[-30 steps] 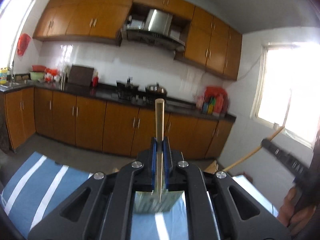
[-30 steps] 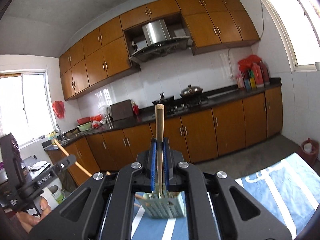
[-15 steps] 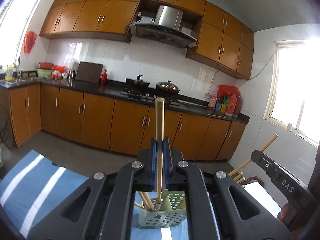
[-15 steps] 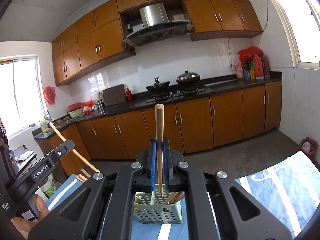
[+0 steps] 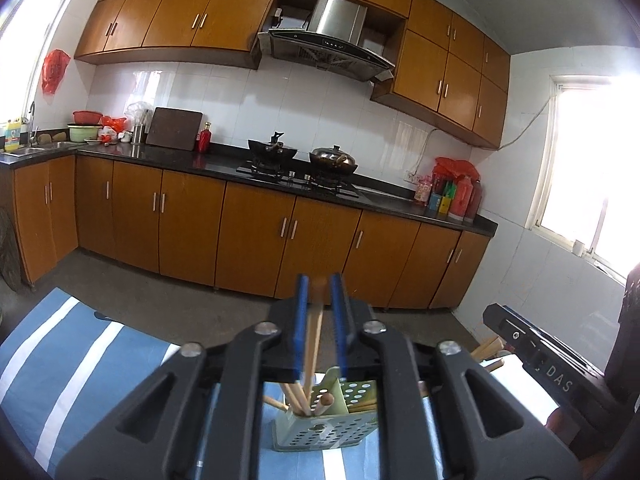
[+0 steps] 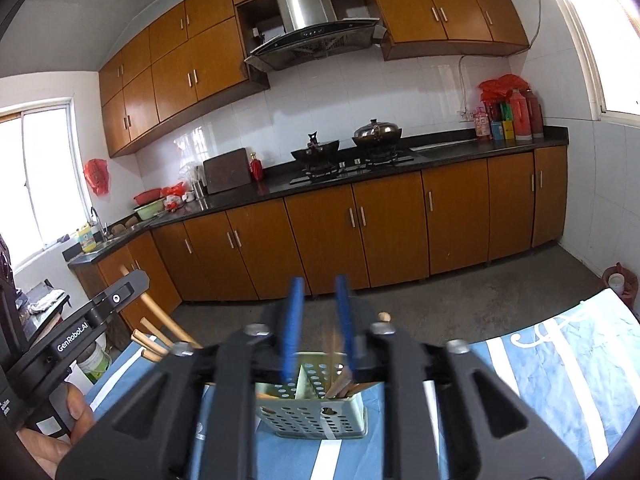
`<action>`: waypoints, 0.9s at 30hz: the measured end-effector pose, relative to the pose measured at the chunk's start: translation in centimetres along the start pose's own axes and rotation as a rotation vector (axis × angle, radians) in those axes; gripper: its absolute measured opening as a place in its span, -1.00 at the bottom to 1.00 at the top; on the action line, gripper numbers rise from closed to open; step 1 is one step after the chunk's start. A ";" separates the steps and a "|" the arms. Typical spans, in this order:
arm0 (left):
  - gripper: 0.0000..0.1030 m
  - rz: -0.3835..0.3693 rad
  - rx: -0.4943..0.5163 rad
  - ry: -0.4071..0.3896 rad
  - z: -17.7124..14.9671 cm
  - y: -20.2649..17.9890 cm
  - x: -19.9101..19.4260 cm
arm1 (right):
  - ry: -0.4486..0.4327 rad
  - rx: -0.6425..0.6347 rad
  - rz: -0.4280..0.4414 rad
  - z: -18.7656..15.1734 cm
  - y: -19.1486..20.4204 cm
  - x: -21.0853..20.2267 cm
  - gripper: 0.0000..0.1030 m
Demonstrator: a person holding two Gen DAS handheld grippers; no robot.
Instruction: Organize utensils
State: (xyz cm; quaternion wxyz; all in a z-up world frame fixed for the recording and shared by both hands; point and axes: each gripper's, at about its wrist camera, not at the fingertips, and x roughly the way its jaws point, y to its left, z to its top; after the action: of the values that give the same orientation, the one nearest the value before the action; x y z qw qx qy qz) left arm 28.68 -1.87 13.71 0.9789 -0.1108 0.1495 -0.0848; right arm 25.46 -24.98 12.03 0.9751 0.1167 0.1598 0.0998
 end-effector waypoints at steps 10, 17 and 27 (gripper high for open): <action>-0.33 0.003 -0.001 -0.043 1.0 0.4 -3.3 | -0.049 -0.004 -0.016 0.7 -0.3 -2.8 -0.27; 0.11 0.039 0.019 -0.042 0.7 1.5 -6.5 | -0.081 -0.041 -0.048 0.2 -0.1 -5.5 0.21; 0.92 0.107 0.110 -0.048 -3.3 2.6 -12.6 | -0.154 -0.110 -0.154 -2.7 1.2 -10.2 0.97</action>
State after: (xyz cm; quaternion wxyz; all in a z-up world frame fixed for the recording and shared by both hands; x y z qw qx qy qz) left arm 16.18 2.53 13.45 0.9899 -0.0508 0.1268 -0.0378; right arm 14.93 -25.67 12.83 0.9942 0.0575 0.0873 0.0238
